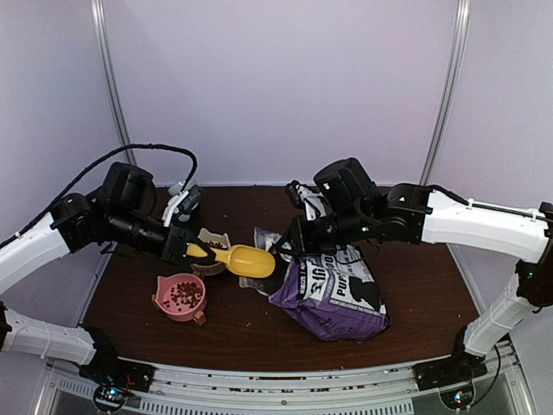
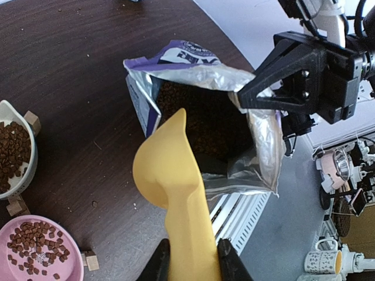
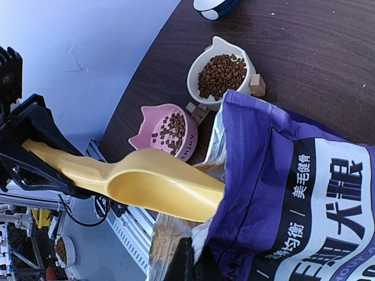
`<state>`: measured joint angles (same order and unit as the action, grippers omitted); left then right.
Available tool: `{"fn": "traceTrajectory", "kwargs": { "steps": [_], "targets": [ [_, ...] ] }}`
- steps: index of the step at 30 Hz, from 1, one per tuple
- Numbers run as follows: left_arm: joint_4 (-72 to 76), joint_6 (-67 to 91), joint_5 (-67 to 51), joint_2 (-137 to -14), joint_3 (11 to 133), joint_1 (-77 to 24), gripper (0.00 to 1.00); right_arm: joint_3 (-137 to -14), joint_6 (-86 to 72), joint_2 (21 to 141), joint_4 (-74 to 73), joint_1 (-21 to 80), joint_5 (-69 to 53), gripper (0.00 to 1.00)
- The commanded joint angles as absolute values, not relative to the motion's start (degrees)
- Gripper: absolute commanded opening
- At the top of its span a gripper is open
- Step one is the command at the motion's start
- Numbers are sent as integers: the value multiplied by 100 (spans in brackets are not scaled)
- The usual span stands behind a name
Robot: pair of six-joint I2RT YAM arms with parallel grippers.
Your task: Serve the pet food
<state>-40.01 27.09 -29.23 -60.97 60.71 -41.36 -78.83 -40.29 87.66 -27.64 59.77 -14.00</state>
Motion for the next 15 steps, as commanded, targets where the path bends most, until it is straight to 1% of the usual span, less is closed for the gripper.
{"fn": "traceTrajectory", "kwargs": {
  "steps": [1, 3, 7, 11, 13, 15],
  "targets": [
    [-3488, 2525, -2283, -6053, 5950, -4312, 0, -8326, -4131, 8772, -2355, 6072, -1310, 0],
    [-3126, 2489, -1906, -6130, 5829, -4464, 0, -8407, -4119, 8815, -2355, 6112, -1318, 0],
    [-1480, 2356, -906, -6447, 5380, -5088, 0, -8520, -4105, 8900, -2319, 6126, -1389, 0],
    [-428, 2020, 276, -7398, 5591, -5588, 0, -8531, -4106, 8878, -2320, 6126, -1410, 0],
    [-134, 1747, 818, -7952, 5785, -5786, 0, -8451, -4120, 8808, -2302, 6131, -1363, 0],
    [94, 1661, 968, -8370, 5984, -5844, 0, -8367, -4122, 8732, -2297, 6126, -1303, 0]
  ]
}}
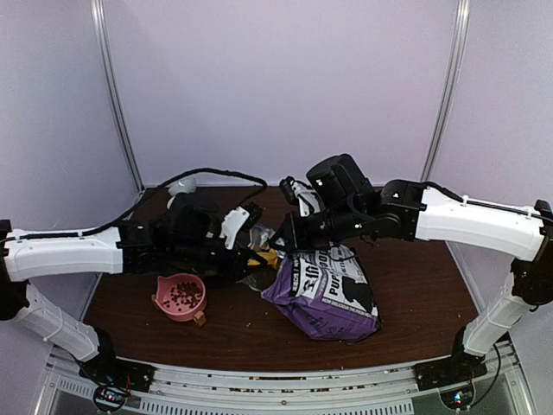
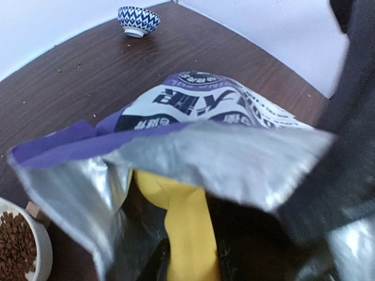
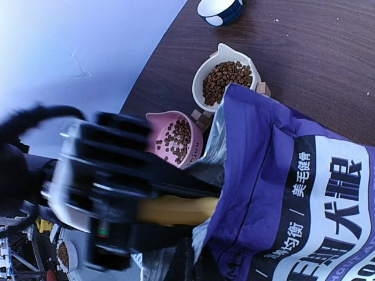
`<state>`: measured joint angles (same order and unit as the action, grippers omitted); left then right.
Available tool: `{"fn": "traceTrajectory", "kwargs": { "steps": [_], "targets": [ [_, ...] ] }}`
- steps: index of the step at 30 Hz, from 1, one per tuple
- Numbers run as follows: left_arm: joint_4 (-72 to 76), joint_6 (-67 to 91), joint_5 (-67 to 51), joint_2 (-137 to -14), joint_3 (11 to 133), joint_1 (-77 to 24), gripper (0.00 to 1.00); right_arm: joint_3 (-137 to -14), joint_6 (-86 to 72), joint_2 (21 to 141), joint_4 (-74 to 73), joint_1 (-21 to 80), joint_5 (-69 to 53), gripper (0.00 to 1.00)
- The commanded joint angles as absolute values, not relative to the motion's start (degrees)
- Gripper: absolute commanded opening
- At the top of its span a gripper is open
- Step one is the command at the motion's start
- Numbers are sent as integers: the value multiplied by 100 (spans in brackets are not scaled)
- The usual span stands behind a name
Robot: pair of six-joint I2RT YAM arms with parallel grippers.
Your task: Serve the pet food
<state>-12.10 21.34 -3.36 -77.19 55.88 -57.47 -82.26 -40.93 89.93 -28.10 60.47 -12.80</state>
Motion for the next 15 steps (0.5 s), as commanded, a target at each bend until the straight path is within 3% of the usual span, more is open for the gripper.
{"fn": "traceTrajectory", "kwargs": {
  "steps": [1, 15],
  "targets": [
    [160, 1636, 827, -8552, 6070, -5852, 0, -8341, -4122, 8695, -2314, 6126, -1274, 0],
    [-1265, 961, -2083, -9173, 6377, -6313, 0, -7937, -4167, 8379, -2206, 5846, -1265, 0]
  ]
}}
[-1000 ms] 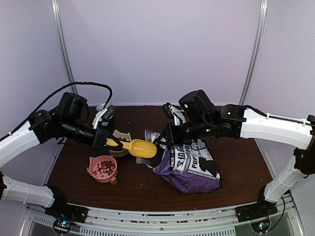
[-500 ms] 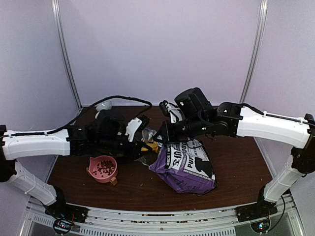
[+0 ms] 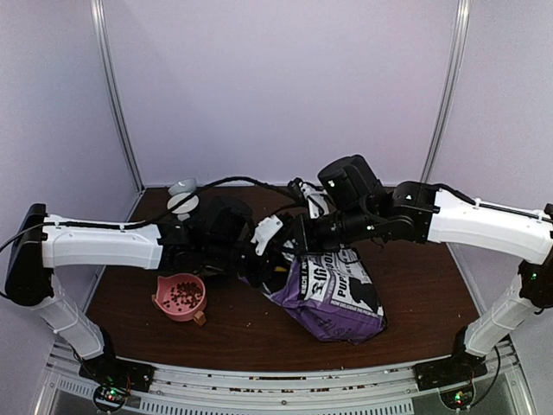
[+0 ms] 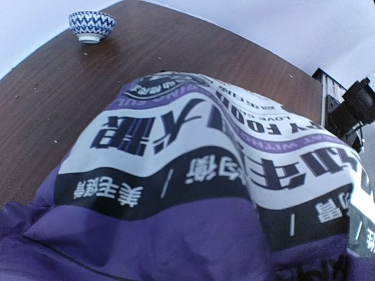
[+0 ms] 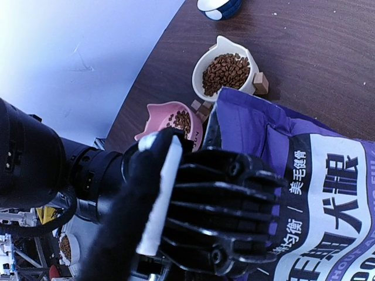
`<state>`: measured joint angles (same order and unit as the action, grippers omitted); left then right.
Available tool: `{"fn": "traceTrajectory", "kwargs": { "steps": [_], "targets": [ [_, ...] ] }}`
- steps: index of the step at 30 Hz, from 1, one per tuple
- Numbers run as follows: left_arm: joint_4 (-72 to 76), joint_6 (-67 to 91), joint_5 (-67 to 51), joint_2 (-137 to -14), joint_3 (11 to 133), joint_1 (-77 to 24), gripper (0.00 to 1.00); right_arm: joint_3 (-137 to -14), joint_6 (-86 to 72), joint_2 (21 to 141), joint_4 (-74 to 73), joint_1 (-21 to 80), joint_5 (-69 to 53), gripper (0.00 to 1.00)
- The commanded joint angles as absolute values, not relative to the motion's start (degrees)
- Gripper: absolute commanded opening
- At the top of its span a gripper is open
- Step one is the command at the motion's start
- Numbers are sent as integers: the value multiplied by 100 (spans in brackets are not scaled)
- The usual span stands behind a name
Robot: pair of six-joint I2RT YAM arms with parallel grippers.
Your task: Serve the pet food
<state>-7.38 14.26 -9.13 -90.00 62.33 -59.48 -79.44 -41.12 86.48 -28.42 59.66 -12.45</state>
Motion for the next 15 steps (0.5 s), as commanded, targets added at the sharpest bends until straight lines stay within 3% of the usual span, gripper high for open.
{"fn": "traceTrajectory", "kwargs": {
  "steps": [1, 15],
  "targets": [
    [-1371, 969, -2272, -9193, 6419, -6343, 0, -7925, -4166, 8370, -2213, 5831, -1266, 0],
    [-1619, 1363, -4098, -9131, 6549, -6363, 0, -7722, -4220, 8197, -2292, 5618, -1213, 0]
  ]
}}
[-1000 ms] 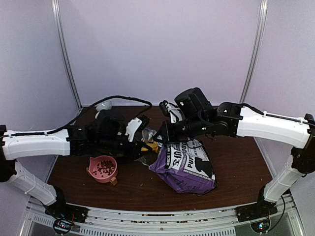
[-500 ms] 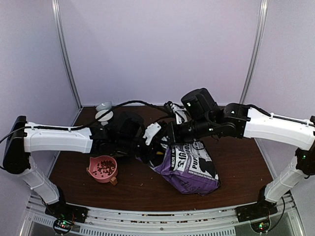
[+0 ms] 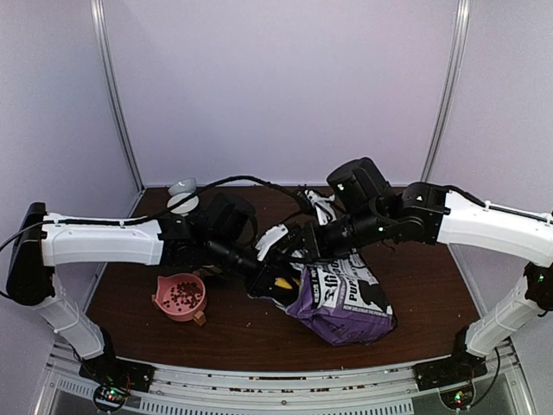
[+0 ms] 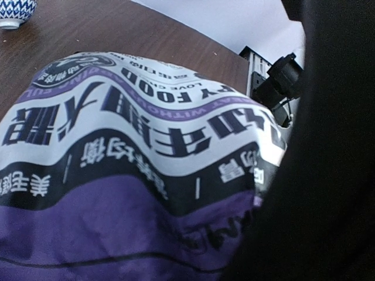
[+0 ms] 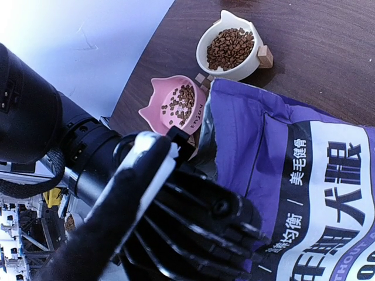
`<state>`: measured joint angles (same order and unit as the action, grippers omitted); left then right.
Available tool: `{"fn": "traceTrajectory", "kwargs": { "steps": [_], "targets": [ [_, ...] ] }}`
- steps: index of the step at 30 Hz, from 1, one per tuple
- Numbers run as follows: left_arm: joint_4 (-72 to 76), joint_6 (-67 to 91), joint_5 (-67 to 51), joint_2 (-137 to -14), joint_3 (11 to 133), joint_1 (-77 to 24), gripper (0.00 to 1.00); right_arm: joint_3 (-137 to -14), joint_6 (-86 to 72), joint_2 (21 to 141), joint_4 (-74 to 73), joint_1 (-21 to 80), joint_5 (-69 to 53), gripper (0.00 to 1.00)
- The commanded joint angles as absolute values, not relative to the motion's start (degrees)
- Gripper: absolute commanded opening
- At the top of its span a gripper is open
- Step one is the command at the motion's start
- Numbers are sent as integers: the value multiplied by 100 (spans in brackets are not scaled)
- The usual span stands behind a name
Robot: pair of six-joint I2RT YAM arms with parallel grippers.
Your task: Serve the pet food
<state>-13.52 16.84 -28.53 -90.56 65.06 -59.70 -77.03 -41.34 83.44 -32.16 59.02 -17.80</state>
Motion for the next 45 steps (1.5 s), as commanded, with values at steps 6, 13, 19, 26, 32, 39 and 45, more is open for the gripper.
{"fn": "traceTrajectory", "kwargs": {
  "steps": [6, 13, 19, 26, 32, 39, 45],
  "targets": [
    [-1829, 1342, -4268, -9028, 6585, -6350, 0, -7685, -4225, 8146, -2354, 5592, -1178, 0],
    [-1445, 1512, -1400, -7915, 6015, -6306, 0, -7475, -4245, 7983, -2264, 5593, -1175, 0],
    [-775, 1672, -306, -7969, 6122, -6197, 0, -7479, -4181, 7904, -2270, 5595, -1214, 0],
    [-1060, 1467, 1424, -9075, 7057, -6196, 0, -7487, -4116, 7854, -2232, 5602, -1342, 0],
    [-1027, 1219, 1093, -9675, 7164, -6200, 0, -7442, -4085, 7767, -2210, 5599, -1271, 0],
    [-1375, 514, -434, -10155, 7314, -6308, 0, -7397, -4061, 7734, -2162, 5593, -1222, 0],
    [-1314, 541, -2204, -10288, 7344, -6372, 0, -7318, -4087, 7706, -2136, 5560, -1226, 0]
  ]
}}
